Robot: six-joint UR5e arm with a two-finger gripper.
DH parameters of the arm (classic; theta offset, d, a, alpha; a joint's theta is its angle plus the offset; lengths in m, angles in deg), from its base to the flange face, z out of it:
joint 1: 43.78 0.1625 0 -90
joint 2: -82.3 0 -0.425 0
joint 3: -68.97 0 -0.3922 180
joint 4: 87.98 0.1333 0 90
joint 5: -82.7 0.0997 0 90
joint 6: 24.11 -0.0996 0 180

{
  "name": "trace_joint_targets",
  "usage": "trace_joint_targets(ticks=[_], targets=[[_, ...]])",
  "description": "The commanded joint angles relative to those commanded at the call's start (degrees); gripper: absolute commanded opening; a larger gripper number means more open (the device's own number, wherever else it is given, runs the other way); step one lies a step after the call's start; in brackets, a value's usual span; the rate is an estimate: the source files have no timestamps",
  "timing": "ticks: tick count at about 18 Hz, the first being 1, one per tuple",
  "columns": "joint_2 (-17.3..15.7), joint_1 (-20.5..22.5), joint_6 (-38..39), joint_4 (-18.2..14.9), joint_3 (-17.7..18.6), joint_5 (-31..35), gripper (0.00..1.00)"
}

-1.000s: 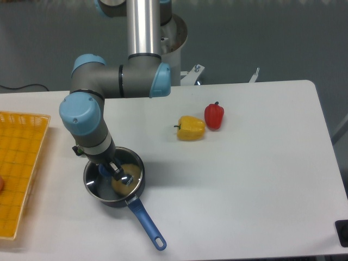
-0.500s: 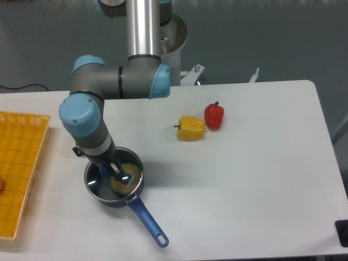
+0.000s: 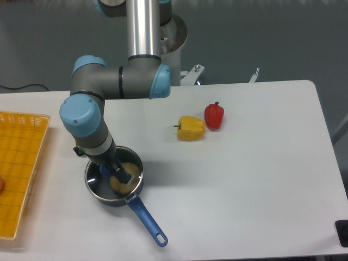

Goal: Close the pot lid
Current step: 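Lower the glass lid onto the saucepan rim, then open the gripper and lift away from the lid knob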

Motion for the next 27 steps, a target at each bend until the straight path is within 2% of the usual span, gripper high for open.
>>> trace_joint_targets(ticks=[2, 5, 8, 10, 12, 20, 27], targets=[[-1.5, 1.1, -0.2, 0.2, -0.1, -0.3, 1.0], [-2.0, 2.6, -1.1, 0.9, -0.8, 0.3, 1.0], [-2.0, 5.8, -3.9, 1.1, -1.1, 0.8, 1.0], [-3.5, 8.3, -7.0, 1.1, -1.1, 1.4, 1.0], [-4.5, 11.9, -10.8, 0.8, -0.4, 1.2, 1.0], [-5.3, 20.1, -18.9, 0.4, 3.4, 1.8, 1.0], [-9.6, 29.4, -32.9, -5.4, 4.0, 1.2, 1.0]])
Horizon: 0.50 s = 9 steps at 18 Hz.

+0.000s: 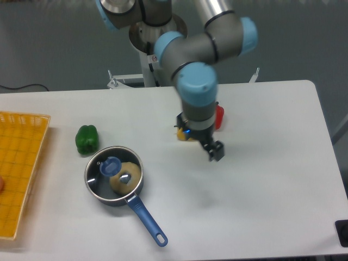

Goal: Close the pot lid
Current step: 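Open the gripper and lift away from the lid knob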

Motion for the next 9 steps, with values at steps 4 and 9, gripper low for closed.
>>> trace_joint_targets(ticks=[4, 9], targets=[[-1.8, 5.5, -8.8, -3.9, -0.1, -0.4, 1.0], [-3.3, 12.1, -19.0, -7.6, -0.1, -0.6, 1.0]])
